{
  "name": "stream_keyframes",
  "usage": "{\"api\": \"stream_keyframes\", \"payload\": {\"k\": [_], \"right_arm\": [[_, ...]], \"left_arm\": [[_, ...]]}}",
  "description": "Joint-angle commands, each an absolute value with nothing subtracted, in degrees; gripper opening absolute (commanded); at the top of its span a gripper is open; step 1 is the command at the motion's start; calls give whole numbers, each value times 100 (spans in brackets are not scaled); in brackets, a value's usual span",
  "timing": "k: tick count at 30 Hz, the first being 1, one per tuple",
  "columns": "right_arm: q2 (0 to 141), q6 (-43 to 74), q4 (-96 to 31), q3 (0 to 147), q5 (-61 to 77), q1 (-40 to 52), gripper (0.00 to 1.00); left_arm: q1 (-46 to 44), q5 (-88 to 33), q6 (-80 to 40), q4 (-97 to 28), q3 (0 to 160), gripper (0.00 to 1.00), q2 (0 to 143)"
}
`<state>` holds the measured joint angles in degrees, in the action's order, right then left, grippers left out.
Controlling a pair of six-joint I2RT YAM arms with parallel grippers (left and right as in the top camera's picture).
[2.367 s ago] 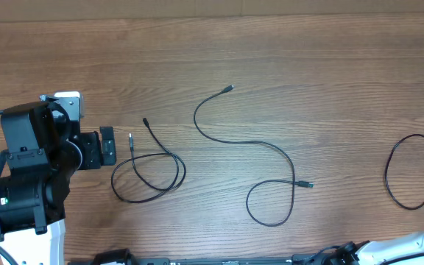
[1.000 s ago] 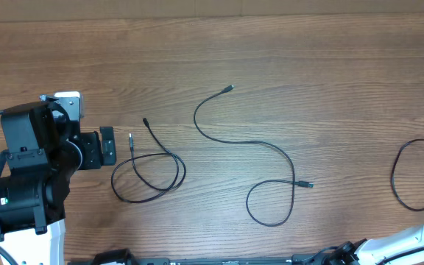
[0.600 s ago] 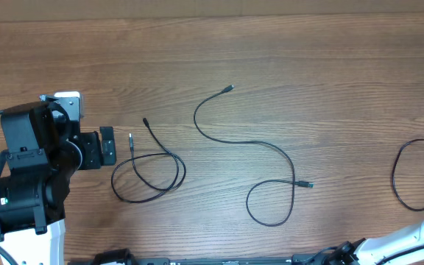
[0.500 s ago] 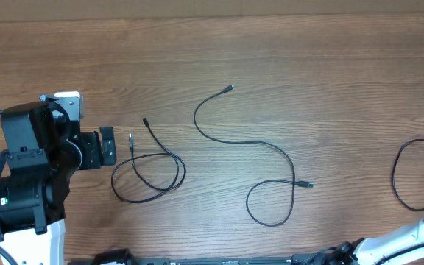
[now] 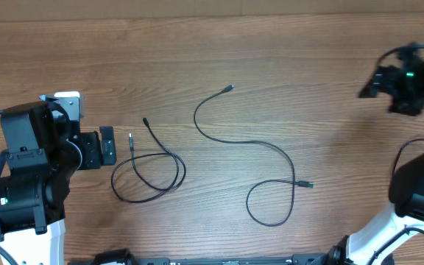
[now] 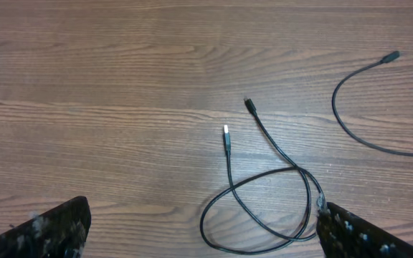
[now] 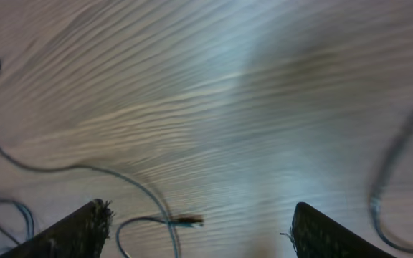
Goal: Untangle cables
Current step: 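Bring the right gripper back and grasp the center black cable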
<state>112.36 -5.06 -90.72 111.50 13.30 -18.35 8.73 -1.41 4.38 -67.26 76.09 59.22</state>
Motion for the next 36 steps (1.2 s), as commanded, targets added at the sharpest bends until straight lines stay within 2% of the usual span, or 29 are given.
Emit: {"api": "stream_keyframes", "payload": {"k": [1, 11, 22, 27, 29, 32, 36], "right_arm": [[11231, -637, -8764, 10787, 1380, -1164, 83], [11231, -655, -7500, 9435, 1385, 242, 100], [11231, -655, -5924, 7815, 1817, 864, 100], [11231, -655, -5725, 7448, 1839, 873, 100], [11231, -816, -5728, 7395, 2204, 873, 95], [11231, -1127, -5682, 7242, 2976, 886, 94], [11231, -1125, -5671, 7159, 2989, 906, 92]], "left_arm": [[897, -106, 340, -6707, 7631, 99, 5927], [897, -106, 340, -6707, 7631, 99, 5927], [897, -108, 340, -6707, 7631, 100, 5927], [897, -108, 340, -6709, 7631, 100, 5927], [897, -106, 340, -6709, 7631, 100, 5927], [897, -108, 340, -6709, 7631, 100, 5927], [897, -106, 340, -6707, 7631, 100, 5927]]}}
